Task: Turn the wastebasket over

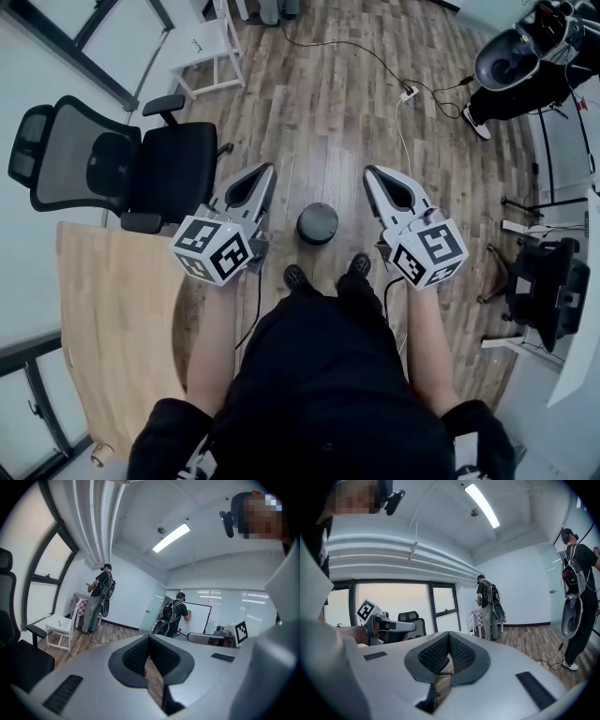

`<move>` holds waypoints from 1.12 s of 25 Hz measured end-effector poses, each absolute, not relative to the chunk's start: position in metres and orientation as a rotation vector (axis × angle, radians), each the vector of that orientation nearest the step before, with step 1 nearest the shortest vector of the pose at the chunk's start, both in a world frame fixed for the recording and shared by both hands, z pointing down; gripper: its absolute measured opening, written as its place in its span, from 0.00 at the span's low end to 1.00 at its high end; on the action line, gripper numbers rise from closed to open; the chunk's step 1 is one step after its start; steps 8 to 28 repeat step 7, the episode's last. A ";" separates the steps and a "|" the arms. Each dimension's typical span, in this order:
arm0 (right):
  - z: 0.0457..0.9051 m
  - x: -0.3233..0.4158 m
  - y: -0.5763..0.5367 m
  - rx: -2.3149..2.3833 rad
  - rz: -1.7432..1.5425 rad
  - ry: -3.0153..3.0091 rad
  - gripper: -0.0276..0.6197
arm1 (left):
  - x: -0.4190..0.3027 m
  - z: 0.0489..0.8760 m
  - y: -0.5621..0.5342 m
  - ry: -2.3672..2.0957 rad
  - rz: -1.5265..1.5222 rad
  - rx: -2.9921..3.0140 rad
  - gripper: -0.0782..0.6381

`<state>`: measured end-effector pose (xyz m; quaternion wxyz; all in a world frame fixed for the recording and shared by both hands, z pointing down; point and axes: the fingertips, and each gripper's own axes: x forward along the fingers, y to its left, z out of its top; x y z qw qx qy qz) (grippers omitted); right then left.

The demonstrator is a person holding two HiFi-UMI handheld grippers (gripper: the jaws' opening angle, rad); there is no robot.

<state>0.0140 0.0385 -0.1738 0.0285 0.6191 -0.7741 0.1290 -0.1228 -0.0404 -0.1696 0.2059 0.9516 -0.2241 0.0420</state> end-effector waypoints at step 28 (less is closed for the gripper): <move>-0.178 0.014 0.038 1.909 0.375 -2.391 0.09 | -0.121 -0.168 -0.040 -0.622 0.115 2.648 0.13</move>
